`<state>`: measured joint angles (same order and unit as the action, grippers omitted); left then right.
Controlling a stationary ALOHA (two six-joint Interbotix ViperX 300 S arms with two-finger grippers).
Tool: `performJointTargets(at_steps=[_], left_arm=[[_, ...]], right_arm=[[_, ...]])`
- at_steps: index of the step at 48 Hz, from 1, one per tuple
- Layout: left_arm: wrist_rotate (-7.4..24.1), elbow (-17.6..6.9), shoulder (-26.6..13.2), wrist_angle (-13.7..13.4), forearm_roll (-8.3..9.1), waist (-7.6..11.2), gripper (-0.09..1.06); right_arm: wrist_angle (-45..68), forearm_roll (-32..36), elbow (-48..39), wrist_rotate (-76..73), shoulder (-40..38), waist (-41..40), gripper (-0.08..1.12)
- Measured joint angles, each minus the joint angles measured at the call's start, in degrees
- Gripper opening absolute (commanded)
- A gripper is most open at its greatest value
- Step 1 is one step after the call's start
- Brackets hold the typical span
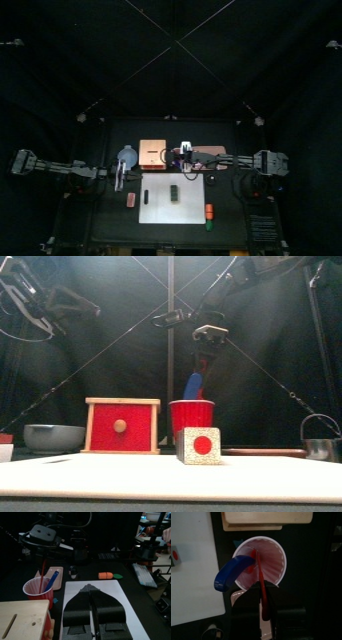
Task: Cut the sushi into 4 pieces with the knife
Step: Grasp knife edge with left hand
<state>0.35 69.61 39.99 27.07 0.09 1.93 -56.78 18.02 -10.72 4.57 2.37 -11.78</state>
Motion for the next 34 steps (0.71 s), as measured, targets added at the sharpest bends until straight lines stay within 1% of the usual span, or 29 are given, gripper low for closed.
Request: performJointTargets(at_steps=[8, 17, 23, 28, 34], left_arm=[[0.0, -0.1, 0.0, 0.0, 0.0, -0.09, 0.24], [0.0, 0.0, -0.1, 0.0, 0.0, -0.09, 0.24], [0.0, -0.1, 0.0, 0.1, 0.0, -0.09, 0.24], [0.0, 0.0, -0.1, 1.1, 0.0, -0.44, 0.24], [0.0, -0.1, 0.0, 3.8, 0.0, -1.14, 0.25]], right_arm=[[-1.8, -0.3, 2.0, -0.1, -2.3, -0.6, 0.06], [-1.8, -0.4, 2.2, -1.0, -10.4, -0.5, 0.06], [0.3, -1.0, -0.2, -1.6, -16.4, 0.4, 0.07], [5.7, -4.0, -3.9, -1.7, -22.6, 1.2, 0.07], [14.7, -9.2, -9.0, -1.4, -28.6, 1.8, 0.07]])
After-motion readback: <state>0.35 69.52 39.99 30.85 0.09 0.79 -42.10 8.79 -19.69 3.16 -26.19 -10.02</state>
